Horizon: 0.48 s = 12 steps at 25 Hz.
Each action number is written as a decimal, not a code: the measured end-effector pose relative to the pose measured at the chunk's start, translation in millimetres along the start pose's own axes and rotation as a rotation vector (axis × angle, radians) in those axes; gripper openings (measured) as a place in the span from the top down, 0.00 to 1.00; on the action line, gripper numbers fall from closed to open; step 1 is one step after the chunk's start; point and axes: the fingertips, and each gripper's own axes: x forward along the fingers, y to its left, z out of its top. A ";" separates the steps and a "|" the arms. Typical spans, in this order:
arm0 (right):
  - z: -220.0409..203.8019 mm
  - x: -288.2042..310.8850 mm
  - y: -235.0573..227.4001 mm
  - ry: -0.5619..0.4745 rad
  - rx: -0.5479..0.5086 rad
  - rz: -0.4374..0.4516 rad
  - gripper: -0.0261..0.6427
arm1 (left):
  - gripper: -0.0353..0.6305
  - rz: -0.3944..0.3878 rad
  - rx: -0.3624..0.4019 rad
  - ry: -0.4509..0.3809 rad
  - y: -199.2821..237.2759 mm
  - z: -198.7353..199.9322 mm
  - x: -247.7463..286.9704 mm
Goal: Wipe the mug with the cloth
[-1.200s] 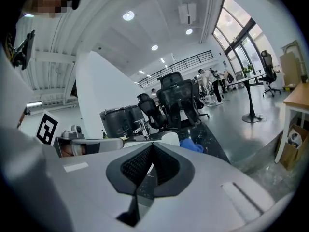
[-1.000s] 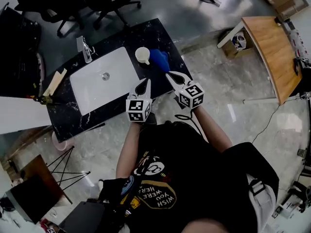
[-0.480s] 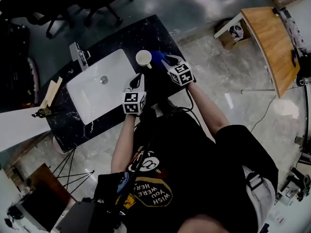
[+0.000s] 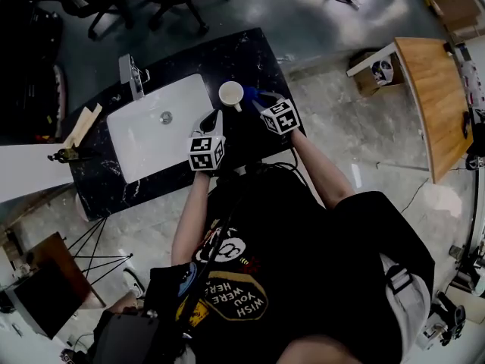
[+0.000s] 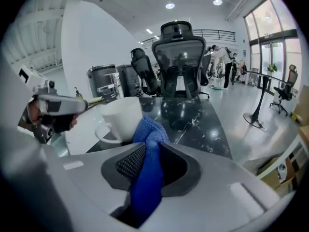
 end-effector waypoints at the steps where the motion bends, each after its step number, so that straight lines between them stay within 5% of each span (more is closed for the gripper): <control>1: 8.3 -2.4 -5.5 -0.027 0.023 -0.006 0.82 | 0.94 0.008 0.008 0.004 1.4 0.8 2.0; 6: 52.1 5.6 -17.7 -0.066 -0.011 -0.005 0.82 | 0.94 0.013 0.023 0.049 5.6 2.2 20.8; 12: 27.6 -5.2 17.3 -0.001 -0.124 0.088 0.82 | 0.94 0.020 0.004 0.114 2.8 -6.6 44.7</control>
